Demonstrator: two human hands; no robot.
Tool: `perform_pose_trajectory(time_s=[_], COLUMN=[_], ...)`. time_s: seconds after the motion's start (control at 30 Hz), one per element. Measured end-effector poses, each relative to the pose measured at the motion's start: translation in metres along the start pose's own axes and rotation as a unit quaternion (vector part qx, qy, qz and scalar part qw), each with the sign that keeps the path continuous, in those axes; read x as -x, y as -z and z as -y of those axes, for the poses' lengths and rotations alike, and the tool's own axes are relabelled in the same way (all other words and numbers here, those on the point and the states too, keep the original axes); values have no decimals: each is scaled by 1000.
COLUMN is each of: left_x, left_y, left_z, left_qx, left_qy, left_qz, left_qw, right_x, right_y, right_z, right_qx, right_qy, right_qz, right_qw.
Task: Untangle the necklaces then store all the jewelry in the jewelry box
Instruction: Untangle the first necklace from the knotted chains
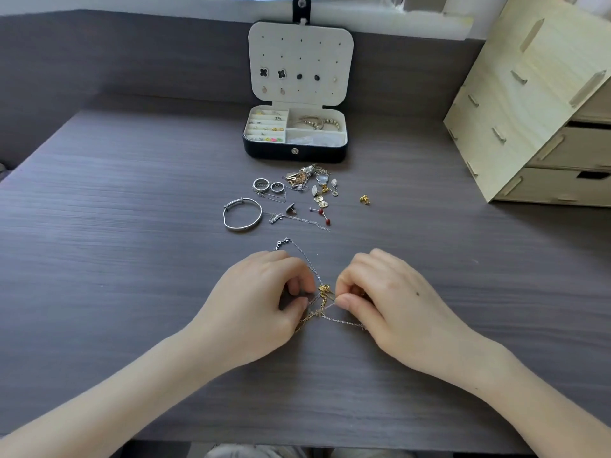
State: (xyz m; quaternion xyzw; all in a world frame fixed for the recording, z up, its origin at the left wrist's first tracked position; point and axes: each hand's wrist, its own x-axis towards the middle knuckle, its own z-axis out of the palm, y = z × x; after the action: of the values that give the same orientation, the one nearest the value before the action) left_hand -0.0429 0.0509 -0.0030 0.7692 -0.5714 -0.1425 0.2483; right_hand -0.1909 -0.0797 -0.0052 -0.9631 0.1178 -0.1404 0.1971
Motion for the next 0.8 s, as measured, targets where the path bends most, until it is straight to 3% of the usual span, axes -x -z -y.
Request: perform_pose_trajectory(time_s=[0.17,0.4,0.6,0.8], left_x=[3,5,4,3], left_y=[0,-1,2,0], left_z=[1,7,3,8], left_qx=[-4,-60,-33,-33], left_qy=[-8,-32,-82,-162], left_qz=[-12,-56,-106,-87], left_qw=[1000,996,990,982], right_x=[6,10,-12,-29], right_y=[10,19,14,12], right_z=[-8,-9,-2,4], right_qx=[-38,-77,-22,50], right_qy=[-21,13,-36,-24], right_qz=[24,74,-15,74], right_qw=[999,994,999,996])
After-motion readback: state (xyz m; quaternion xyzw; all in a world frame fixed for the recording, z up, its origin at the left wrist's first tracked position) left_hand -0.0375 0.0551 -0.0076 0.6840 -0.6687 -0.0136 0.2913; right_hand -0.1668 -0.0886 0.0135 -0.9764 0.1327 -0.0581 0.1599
